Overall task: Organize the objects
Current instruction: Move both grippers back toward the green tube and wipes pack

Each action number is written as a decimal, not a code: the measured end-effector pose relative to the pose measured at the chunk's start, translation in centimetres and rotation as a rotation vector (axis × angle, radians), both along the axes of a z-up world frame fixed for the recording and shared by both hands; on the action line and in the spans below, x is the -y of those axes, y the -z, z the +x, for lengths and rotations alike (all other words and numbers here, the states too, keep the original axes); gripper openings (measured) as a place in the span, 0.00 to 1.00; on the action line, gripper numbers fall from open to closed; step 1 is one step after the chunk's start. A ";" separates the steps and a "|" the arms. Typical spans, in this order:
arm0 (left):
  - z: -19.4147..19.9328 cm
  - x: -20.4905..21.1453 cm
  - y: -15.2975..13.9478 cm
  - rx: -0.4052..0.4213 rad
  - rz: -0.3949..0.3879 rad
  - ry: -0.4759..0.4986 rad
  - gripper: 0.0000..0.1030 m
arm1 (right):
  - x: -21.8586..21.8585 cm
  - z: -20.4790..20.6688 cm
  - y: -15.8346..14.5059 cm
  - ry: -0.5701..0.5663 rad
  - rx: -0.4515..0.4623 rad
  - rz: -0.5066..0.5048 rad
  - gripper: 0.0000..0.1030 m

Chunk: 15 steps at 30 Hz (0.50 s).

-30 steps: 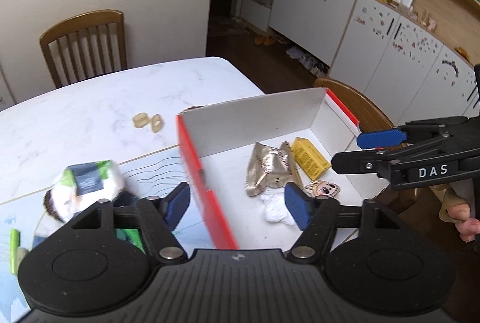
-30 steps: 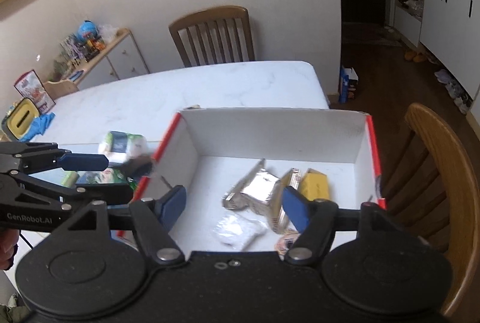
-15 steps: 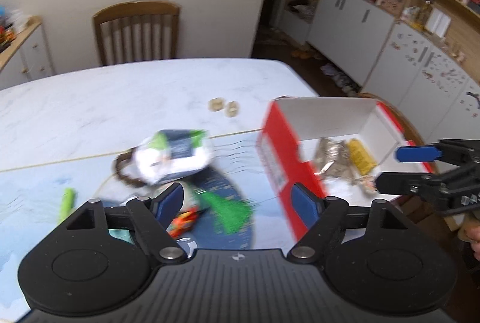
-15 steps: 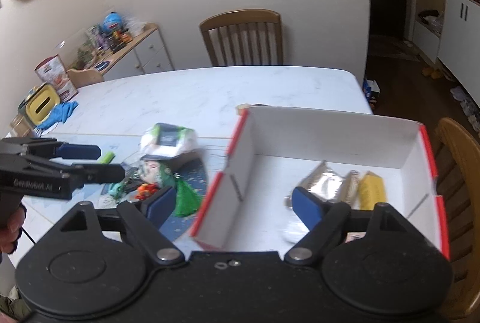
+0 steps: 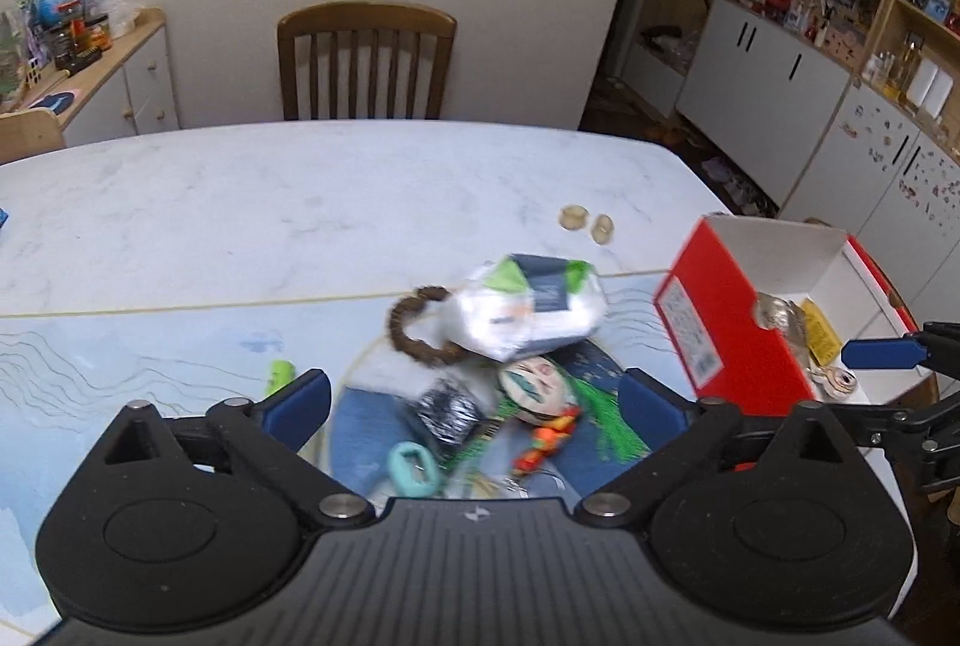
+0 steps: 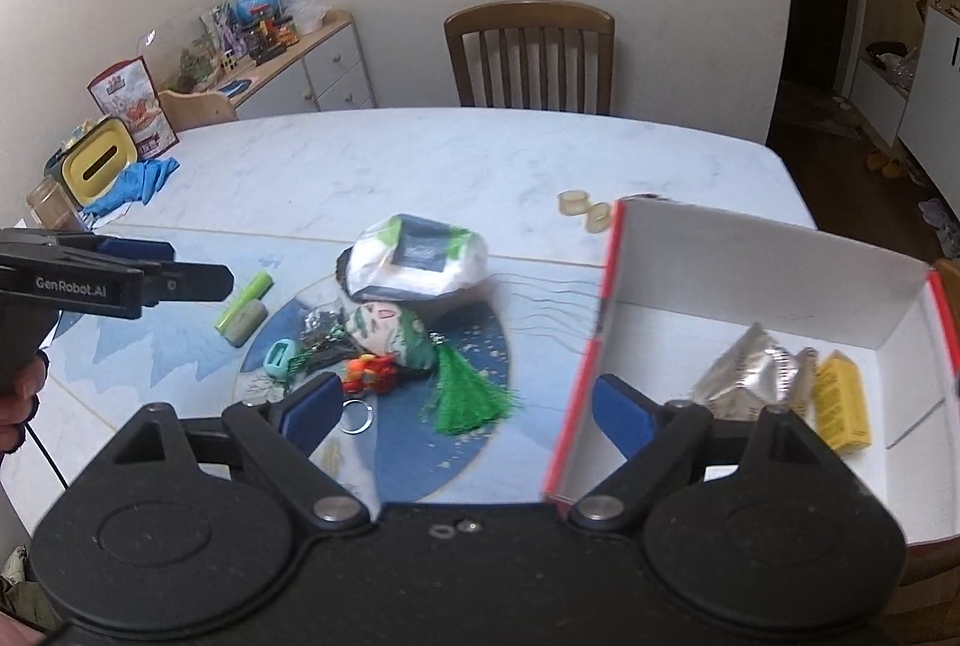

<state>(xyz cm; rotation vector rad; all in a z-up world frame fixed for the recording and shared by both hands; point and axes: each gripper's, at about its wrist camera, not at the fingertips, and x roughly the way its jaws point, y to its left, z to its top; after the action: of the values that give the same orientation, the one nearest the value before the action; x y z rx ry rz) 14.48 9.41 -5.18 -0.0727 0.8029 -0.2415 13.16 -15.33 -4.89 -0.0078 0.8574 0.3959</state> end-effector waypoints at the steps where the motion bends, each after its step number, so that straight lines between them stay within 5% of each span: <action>1: 0.1 -0.6 0.2 0.002 -0.002 0.001 1.00 | -0.6 0.1 0.2 -0.003 -0.003 -0.002 0.87; 15: 3.1 -8.1 6.1 -0.062 0.010 -0.037 1.00 | -7.6 3.6 2.3 -0.007 -0.005 -0.078 0.87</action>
<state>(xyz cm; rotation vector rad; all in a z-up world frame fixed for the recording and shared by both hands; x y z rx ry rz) 17.57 17.50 -11.23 -0.0854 0.8637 -0.2010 16.71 -7.77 -7.22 -0.0825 0.8772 0.3692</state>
